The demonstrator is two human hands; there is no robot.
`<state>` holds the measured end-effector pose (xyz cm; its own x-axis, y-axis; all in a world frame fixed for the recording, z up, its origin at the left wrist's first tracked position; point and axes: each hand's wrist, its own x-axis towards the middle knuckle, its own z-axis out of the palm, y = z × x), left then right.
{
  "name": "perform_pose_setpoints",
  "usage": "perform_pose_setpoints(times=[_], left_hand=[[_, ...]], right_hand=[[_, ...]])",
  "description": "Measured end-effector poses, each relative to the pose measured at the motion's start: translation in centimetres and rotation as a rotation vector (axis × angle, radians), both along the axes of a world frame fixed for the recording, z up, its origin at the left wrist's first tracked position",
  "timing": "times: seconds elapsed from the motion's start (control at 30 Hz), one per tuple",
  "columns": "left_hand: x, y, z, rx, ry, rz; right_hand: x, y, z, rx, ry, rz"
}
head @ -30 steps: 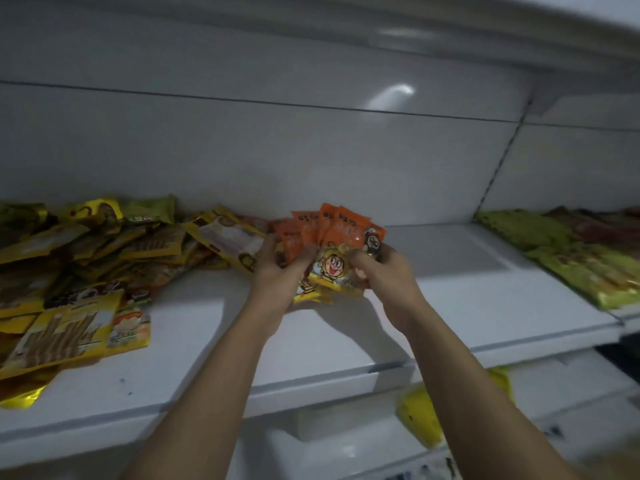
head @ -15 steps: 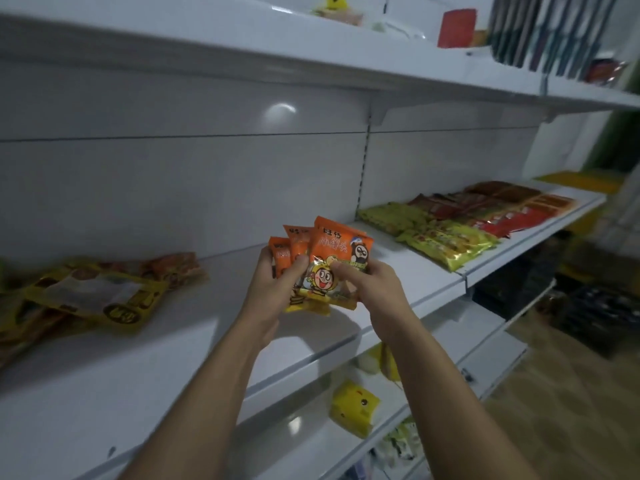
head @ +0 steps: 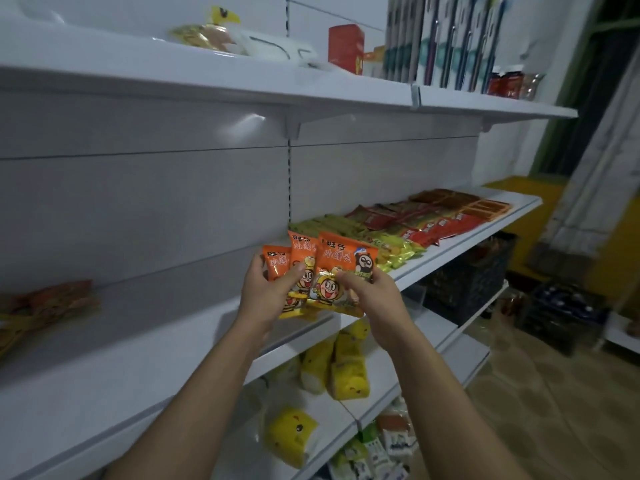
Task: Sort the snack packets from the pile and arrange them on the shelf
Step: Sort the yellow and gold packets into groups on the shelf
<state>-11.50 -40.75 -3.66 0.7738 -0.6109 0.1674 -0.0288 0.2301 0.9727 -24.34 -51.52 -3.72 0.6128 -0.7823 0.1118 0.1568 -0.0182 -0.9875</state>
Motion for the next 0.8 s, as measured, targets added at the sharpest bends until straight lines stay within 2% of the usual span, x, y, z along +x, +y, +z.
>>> perform_pose_setpoints(times=[0.2, 0.37, 0.47, 0.6, 0.7, 0.8], left_hand=[[-0.3, -2.1, -1.3, 0.065, 0.013, 0.147], [2.5, -1.8, -1.4, 0.169, 0.044, 0.222], [5.2, -1.3, -1.5, 0.238, 0.03, 0.207], [10.1, -0.5, -1.3, 0.284, -0.025, 0.302], [14.5, 0.3, -1.4, 0.346, 0.002, 0.295], [20.4, 0.7, -3.5, 0.467, -0.054, 0.349]], right_hand=[[1.0, -3.0, -1.3, 0.019, -0.012, 0.118], [5.6, -3.7, -2.1, 0.043, 0.01, 0.141], [9.5, -4.3, -2.6, 0.04, 0.043, 0.161], [14.9, -5.6, -2.2, -0.006, 0.095, 0.191], [19.2, -7.6, -2.3, -0.055, 0.193, 0.184], [23.1, -9.5, -2.7, -0.099, 0.302, 0.213]])
